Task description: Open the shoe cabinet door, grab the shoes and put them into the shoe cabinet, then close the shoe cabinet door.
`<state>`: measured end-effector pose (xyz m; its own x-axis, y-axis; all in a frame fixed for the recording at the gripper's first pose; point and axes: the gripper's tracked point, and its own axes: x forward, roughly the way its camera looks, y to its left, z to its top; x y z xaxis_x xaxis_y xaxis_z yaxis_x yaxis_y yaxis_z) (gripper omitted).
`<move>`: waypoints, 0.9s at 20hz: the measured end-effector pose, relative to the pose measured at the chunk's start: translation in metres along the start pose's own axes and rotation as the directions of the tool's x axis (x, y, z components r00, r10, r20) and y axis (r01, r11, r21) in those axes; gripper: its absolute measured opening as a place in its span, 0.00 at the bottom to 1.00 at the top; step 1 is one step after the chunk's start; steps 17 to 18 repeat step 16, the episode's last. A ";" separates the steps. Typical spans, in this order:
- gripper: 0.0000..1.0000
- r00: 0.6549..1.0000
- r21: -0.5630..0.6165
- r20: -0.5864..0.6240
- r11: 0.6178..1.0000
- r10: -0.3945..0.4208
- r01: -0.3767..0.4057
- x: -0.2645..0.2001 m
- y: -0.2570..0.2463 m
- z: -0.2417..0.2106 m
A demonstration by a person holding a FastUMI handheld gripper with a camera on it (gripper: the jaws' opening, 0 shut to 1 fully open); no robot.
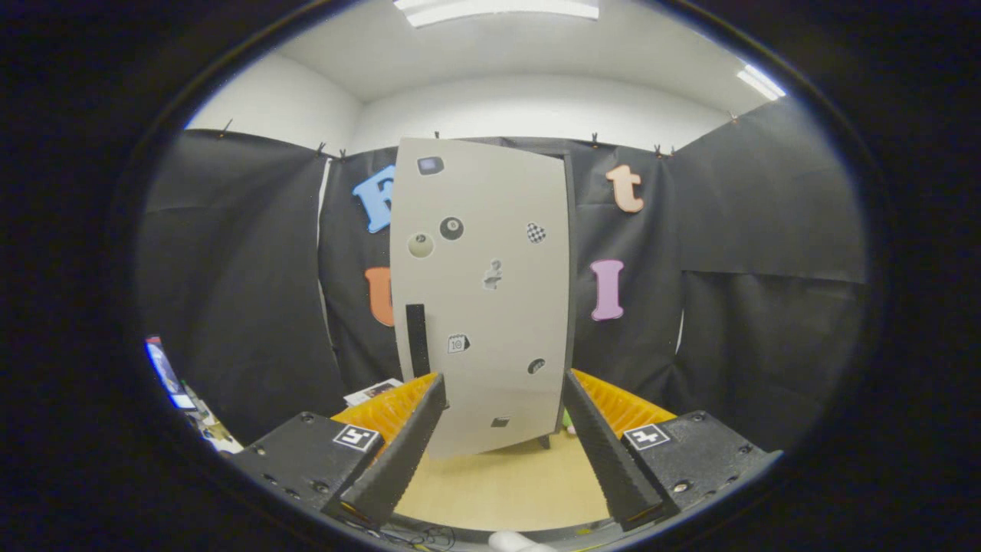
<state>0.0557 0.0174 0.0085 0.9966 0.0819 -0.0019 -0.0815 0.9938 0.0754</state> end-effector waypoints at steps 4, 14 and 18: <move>1.00 1.000 0.026 0.020 1.000 -0.018 0.018 -0.023 -0.004 0.008; 1.00 0.998 -0.014 0.034 0.999 -0.044 0.045 -0.043 -0.017 -0.004; 1.00 0.998 -0.004 0.039 0.998 -0.057 0.057 -0.045 -0.023 -0.001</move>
